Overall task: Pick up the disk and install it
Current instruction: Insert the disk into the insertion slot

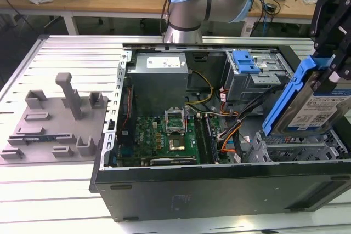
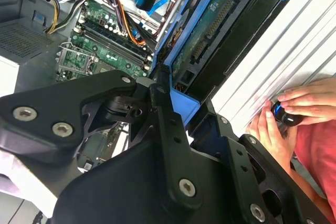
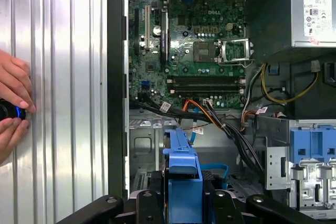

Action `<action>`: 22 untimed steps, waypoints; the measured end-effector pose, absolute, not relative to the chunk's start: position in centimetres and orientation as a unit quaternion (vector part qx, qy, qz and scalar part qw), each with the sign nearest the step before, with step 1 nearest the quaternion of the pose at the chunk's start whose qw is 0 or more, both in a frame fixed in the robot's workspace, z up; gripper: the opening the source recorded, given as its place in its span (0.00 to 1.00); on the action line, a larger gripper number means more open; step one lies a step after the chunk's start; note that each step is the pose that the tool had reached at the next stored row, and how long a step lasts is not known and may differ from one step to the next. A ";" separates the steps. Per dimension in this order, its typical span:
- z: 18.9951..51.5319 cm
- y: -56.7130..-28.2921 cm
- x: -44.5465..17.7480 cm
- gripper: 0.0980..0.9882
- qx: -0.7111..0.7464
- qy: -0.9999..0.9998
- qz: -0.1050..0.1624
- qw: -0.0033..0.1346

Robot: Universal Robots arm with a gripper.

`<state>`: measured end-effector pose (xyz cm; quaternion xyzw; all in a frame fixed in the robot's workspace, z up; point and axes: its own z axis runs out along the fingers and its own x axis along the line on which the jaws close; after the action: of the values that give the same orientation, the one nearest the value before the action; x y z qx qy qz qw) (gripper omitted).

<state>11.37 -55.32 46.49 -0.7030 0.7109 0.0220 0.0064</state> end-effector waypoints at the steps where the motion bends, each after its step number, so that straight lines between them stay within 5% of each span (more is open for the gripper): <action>1: 46.5 -55.3 11.4 0.30 -0.703 0.711 0.022 0.006; 22: 44.4 -55.6 11.5 0.30 -0.703 0.710 0.022 0.006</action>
<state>11.47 -55.57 44.44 -0.7034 0.7104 0.0219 0.0063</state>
